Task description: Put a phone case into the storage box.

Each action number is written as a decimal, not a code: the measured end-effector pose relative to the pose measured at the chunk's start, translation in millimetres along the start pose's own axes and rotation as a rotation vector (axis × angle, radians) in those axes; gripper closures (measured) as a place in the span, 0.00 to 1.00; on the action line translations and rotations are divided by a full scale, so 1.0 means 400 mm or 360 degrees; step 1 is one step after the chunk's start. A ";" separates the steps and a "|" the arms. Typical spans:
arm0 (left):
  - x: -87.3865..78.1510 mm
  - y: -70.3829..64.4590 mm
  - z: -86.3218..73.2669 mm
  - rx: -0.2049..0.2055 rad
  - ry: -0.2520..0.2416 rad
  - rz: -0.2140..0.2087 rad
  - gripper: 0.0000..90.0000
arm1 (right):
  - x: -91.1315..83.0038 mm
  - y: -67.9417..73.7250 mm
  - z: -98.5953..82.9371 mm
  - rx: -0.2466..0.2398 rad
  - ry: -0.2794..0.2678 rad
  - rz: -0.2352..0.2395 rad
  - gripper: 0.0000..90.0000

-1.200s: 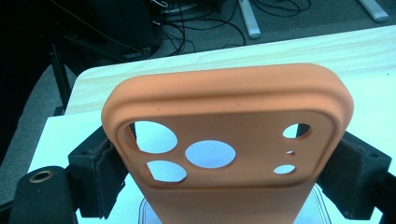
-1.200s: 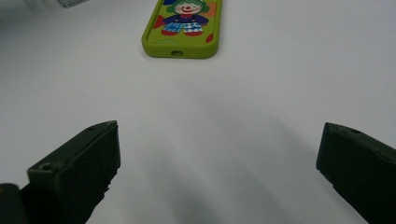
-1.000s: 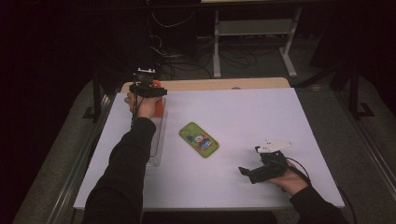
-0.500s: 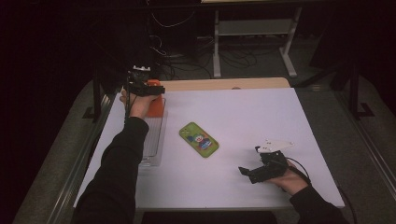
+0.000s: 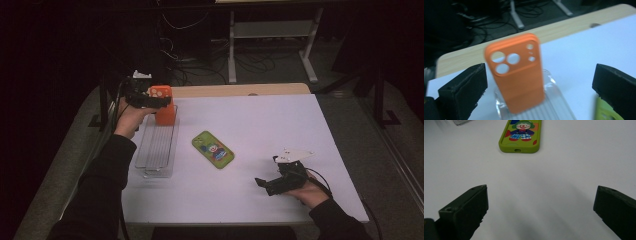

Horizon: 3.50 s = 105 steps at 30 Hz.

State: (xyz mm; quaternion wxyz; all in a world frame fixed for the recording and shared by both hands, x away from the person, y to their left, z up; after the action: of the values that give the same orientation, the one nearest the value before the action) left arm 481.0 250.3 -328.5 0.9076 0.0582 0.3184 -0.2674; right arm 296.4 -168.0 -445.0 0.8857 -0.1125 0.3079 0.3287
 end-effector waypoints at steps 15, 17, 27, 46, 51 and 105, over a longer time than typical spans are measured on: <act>-0.065 -0.159 -0.073 0.0159 -0.0061 -0.0408 0.00 | 0.005 0.001 0.004 0.0004 0.0019 -0.0003 0.00; -0.069 -0.181 -0.085 0.0191 -0.0040 -0.0426 0.00 | 0.005 0.000 0.004 0.0002 0.0019 -0.0003 0.00; -0.063 -0.277 -0.166 0.0305 -0.0009 -0.0527 0.00 | 0.006 -0.004 0.007 0.0004 0.0007 0.0000 0.00; -0.037 -0.393 -0.301 0.0459 0.0104 -0.0681 0.00 | 0.001 -0.011 0.010 0.0049 -0.0014 -0.0037 0.00; -0.035 -0.393 -0.304 0.0475 0.0120 -0.0684 0.00 | 0.000 -0.007 0.017 0.0050 -0.0024 -0.0025 0.00; -0.017 -0.378 -0.321 0.0508 0.0123 -0.0757 0.00 | 0.172 0.037 0.334 0.0092 0.0078 0.0041 0.00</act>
State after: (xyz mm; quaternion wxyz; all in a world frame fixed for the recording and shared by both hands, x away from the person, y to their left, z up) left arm 327.3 160.1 -416.2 0.7858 0.1342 0.3115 -0.5171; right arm 390.6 -67.7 -382.6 0.8765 -0.0910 0.3402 0.3282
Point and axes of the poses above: each handheld gripper's, and its own axes: x roughly forward along the jaws, z roughly out of its top, y roughly to its left, the point moved 2 cm from there along x, roughly forward along the jaws, and after that the axes turned 7 degrees about -z, right-handed, at the moved point
